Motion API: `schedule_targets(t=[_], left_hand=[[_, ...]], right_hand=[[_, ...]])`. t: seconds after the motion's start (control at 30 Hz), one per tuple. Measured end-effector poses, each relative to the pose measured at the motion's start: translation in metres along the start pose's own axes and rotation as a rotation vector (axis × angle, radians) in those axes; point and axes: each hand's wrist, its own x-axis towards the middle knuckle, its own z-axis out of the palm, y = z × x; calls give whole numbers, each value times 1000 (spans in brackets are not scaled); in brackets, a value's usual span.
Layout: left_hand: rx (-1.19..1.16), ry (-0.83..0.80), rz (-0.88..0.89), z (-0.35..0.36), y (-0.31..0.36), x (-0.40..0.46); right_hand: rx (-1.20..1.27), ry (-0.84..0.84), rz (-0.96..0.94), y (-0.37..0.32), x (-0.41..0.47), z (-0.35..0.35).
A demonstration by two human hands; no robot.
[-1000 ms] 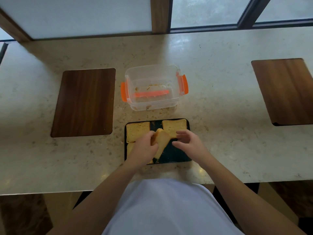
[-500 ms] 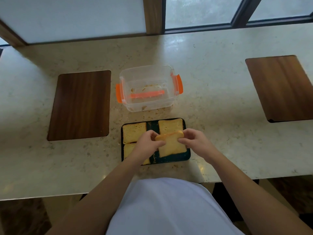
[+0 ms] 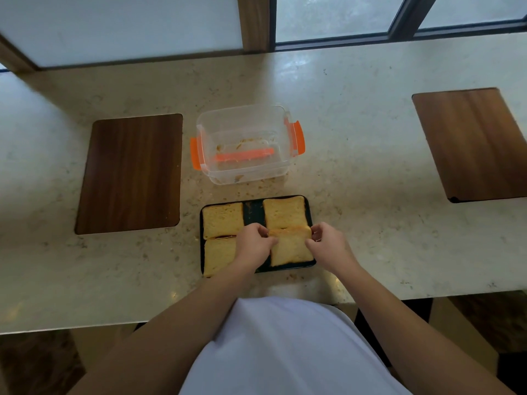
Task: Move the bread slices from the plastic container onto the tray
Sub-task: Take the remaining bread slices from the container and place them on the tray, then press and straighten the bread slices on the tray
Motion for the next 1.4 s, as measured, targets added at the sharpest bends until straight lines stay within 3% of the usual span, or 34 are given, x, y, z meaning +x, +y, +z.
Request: schedule_targets(t=[0.37,0.53,0.67,0.77,0.97,1.13,1.4], left_hand=[[182,36,23,5,-2,3],[188,-3,40,6,-6,-1],[81,-72,15,-13,-5,-7],[-84,-4,-51,-50,-12,-8],[-57,230,-26,-119,-43,-9],[-51,142,-75,-133,-51,-1],[-144,80,-119,-134,-46,5]], right_hand=[[-277,21,-114,-1,-8,4],[-369,-74,-99,-4,-7,4],[-300,-24,-100,-10,-8,2],[-165,44,-191,-25,-7,4],[13,-184,-206,-72,6,36],[95,-341,-49,-104,20,65],[89,-323,28,-123,26,85]])
